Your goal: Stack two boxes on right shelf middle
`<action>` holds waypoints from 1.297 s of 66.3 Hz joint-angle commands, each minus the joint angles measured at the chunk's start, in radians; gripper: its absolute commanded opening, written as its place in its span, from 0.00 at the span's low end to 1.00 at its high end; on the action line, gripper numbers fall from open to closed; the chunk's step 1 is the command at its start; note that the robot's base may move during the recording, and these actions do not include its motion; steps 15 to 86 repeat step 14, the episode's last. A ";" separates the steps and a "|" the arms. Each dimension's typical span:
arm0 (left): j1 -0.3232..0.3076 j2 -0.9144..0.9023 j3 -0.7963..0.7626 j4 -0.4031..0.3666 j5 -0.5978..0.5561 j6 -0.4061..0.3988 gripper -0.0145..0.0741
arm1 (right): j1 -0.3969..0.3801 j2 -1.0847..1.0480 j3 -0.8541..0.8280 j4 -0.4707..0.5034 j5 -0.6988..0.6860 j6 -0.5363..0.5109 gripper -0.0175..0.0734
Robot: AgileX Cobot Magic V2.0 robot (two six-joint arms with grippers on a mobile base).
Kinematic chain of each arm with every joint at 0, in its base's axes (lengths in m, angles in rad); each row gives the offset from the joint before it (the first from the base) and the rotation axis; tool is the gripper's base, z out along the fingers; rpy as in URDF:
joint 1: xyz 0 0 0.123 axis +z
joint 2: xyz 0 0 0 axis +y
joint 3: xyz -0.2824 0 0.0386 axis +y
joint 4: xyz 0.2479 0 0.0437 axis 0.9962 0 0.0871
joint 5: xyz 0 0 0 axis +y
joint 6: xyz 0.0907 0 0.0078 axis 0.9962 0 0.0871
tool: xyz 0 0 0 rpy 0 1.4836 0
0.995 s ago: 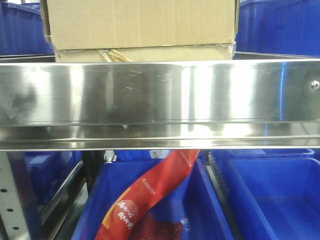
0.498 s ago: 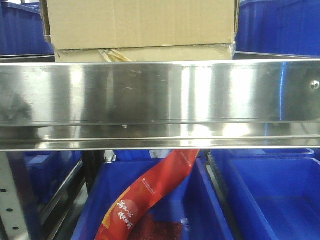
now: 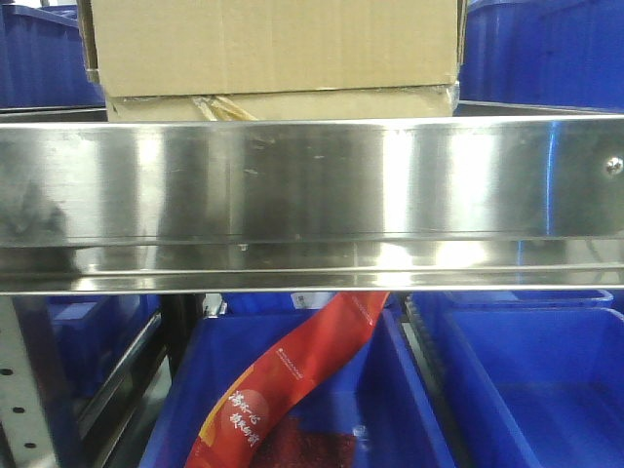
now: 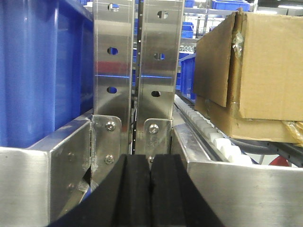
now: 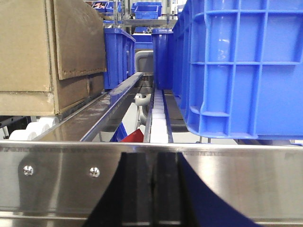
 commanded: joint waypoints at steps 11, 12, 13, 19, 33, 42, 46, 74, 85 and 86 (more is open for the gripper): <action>-0.006 -0.006 -0.003 -0.005 -0.022 0.000 0.04 | -0.006 -0.003 0.000 -0.009 -0.018 0.002 0.01; -0.006 -0.006 -0.003 -0.005 -0.022 0.000 0.04 | -0.006 -0.003 0.000 -0.009 -0.018 0.002 0.01; -0.006 -0.006 -0.003 -0.005 -0.022 0.000 0.04 | -0.006 -0.003 0.000 -0.009 -0.018 0.002 0.01; -0.006 -0.006 -0.003 -0.005 -0.022 0.000 0.04 | -0.006 -0.003 0.000 -0.009 -0.018 0.002 0.01; -0.006 -0.006 -0.003 -0.005 -0.022 0.000 0.04 | -0.006 -0.003 0.000 -0.009 -0.018 0.002 0.01; -0.006 -0.006 -0.003 -0.005 -0.022 0.000 0.04 | -0.006 -0.003 0.000 -0.009 -0.018 0.002 0.01; -0.006 -0.006 -0.003 -0.005 -0.022 0.000 0.04 | -0.006 -0.003 0.000 -0.009 -0.018 0.002 0.01; -0.006 -0.006 -0.003 -0.005 -0.022 0.000 0.04 | -0.006 -0.003 0.000 -0.009 -0.018 0.002 0.01; -0.006 -0.006 -0.003 -0.005 -0.022 0.000 0.04 | -0.006 -0.003 0.000 -0.009 -0.018 0.002 0.01; -0.006 -0.006 -0.003 -0.005 -0.022 0.000 0.04 | -0.006 -0.003 0.000 -0.009 -0.018 0.002 0.01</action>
